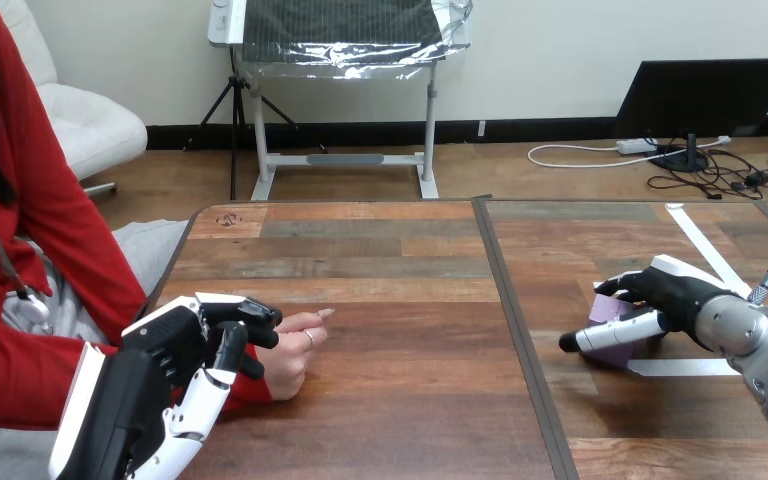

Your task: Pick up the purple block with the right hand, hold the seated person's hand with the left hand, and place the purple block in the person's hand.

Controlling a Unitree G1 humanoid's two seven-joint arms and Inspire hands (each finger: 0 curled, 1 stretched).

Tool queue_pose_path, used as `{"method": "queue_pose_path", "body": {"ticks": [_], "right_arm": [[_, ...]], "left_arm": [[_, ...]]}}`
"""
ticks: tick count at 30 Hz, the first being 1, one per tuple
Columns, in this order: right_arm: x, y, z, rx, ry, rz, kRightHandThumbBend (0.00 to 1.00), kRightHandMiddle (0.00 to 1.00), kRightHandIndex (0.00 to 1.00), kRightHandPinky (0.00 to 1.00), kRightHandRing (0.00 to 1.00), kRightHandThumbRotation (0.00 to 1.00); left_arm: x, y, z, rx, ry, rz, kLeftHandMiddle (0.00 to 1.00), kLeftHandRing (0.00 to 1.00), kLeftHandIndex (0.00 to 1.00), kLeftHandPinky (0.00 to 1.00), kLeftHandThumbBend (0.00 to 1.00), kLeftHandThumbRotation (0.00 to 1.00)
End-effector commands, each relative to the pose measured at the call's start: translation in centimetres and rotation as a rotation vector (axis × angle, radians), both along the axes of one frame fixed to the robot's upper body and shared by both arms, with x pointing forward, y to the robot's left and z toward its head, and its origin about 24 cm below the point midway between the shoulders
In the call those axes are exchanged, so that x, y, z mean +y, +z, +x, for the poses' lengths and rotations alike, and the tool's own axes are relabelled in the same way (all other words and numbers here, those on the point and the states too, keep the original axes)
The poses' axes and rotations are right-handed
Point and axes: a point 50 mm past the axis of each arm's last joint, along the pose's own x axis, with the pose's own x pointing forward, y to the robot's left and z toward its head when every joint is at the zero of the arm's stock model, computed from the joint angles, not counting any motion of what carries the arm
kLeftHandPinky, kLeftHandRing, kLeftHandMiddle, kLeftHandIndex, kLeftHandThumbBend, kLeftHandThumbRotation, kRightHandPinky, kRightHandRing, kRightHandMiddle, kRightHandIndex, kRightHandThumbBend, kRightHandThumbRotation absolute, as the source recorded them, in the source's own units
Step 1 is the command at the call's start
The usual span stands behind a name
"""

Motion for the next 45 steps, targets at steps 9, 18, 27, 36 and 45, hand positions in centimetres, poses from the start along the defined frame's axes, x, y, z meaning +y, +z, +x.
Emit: {"method": "queue_pose_path", "body": {"ticks": [9, 18, 27, 36, 45], "right_arm": [[0.95, 1.01, 0.95, -0.052, 0.022, 0.010, 0.89, 0.85, 0.87, 0.84, 0.84, 0.09], [0.90, 1.12, 1.00, -0.065, 0.030, -0.014, 0.88, 0.82, 0.84, 0.80, 0.81, 0.02], [0.81, 1.21, 1.02, -0.065, 0.036, -0.026, 0.85, 0.80, 0.82, 0.75, 0.76, 0.00], [0.82, 1.23, 1.03, -0.077, 0.040, -0.034, 0.82, 0.75, 0.78, 0.69, 0.71, 0.00], [0.95, 1.25, 1.08, -0.091, 0.043, -0.039, 0.78, 0.71, 0.73, 0.65, 0.67, 0.00]], "left_arm": [[0.04, 1.61, 0.71, -0.084, -0.005, 0.035, 0.63, 0.59, 0.54, 0.46, 0.30, 0.64], [0.06, 1.62, 0.73, -0.080, -0.005, 0.037, 0.63, 0.59, 0.54, 0.46, 0.31, 0.65], [0.00, 1.65, 0.77, -0.082, -0.006, 0.039, 0.63, 0.60, 0.54, 0.46, 0.32, 0.65], [-0.02, 1.73, 0.82, -0.088, -0.009, 0.036, 0.62, 0.59, 0.54, 0.46, 0.31, 0.66], [-0.01, 1.84, 0.84, -0.089, -0.002, 0.038, 0.62, 0.59, 0.53, 0.46, 0.32, 0.67]]}}
